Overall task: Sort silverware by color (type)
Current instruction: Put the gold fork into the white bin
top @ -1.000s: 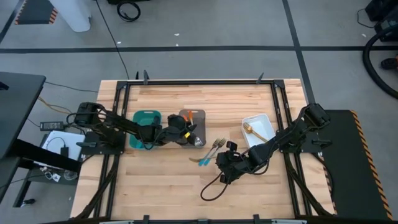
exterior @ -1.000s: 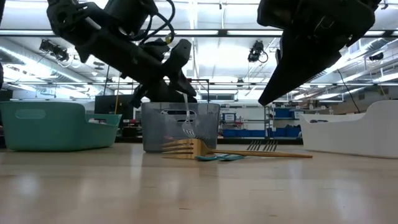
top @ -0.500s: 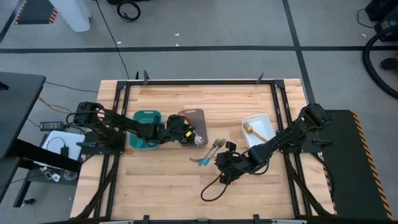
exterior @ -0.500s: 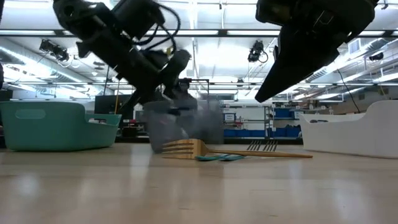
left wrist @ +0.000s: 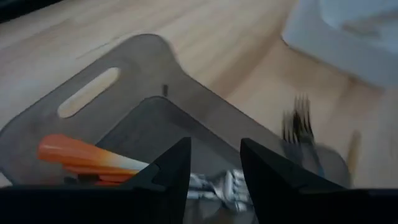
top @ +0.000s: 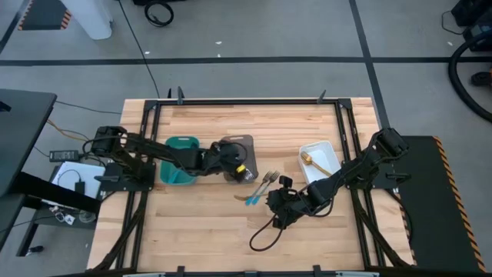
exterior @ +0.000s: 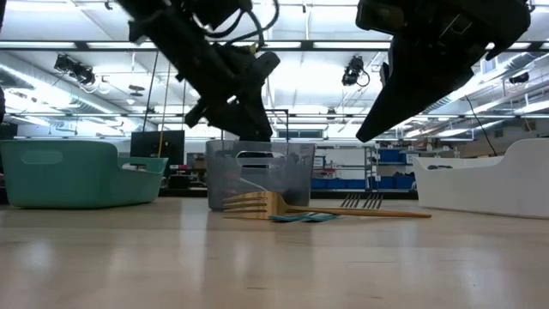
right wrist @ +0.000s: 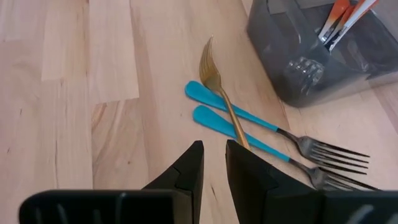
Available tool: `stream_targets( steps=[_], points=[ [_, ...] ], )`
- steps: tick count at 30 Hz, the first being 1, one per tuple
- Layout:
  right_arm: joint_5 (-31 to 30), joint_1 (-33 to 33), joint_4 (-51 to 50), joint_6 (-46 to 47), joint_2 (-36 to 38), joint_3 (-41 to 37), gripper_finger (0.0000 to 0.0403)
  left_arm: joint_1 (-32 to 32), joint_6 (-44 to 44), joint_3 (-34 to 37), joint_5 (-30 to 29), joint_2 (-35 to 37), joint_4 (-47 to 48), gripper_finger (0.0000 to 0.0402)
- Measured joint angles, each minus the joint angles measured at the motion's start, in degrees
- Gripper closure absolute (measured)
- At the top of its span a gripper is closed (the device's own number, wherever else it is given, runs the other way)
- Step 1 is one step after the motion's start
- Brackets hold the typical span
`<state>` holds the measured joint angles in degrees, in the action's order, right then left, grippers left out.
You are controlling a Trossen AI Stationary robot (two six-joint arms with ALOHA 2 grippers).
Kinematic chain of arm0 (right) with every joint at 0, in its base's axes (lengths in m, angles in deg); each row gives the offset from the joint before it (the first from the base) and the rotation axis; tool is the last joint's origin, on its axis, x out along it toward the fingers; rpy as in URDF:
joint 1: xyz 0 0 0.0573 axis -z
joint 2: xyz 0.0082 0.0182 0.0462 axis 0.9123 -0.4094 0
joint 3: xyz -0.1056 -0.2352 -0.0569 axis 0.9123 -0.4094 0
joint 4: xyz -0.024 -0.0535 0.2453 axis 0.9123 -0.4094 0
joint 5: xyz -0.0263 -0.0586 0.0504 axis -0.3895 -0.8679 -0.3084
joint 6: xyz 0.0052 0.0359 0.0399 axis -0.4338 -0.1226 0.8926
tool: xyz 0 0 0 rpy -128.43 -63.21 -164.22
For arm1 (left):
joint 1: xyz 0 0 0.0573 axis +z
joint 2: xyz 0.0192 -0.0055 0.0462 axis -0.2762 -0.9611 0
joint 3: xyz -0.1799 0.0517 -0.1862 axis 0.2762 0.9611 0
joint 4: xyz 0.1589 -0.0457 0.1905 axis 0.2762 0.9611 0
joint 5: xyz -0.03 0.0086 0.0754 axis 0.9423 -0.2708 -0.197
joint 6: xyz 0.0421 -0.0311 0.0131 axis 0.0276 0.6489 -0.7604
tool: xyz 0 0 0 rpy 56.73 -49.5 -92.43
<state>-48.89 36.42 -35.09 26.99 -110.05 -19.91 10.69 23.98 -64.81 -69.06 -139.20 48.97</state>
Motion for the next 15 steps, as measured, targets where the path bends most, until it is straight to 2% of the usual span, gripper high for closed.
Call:
stream_targets(
  steps=[8, 12, 15],
  points=[
    [3.69, 0.11, -0.34, -2.08, 0.00, 0.00, 0.0328, -5.24, -20.84, -7.42, 2.66, 0.02, 11.24, 0.0253],
    [6.22, 0.72, -1.13, -2.07, -0.02, 0.00, 0.0328, -9.23, -26.67, -8.32, 2.65, 0.02, 14.35, 0.0253],
    [8.11, 1.33, -1.17, -2.08, -0.02, 0.00, 0.0328, -12.49, -27.16, -8.32, 2.45, 0.02, 17.31, 0.0253]
  ],
)
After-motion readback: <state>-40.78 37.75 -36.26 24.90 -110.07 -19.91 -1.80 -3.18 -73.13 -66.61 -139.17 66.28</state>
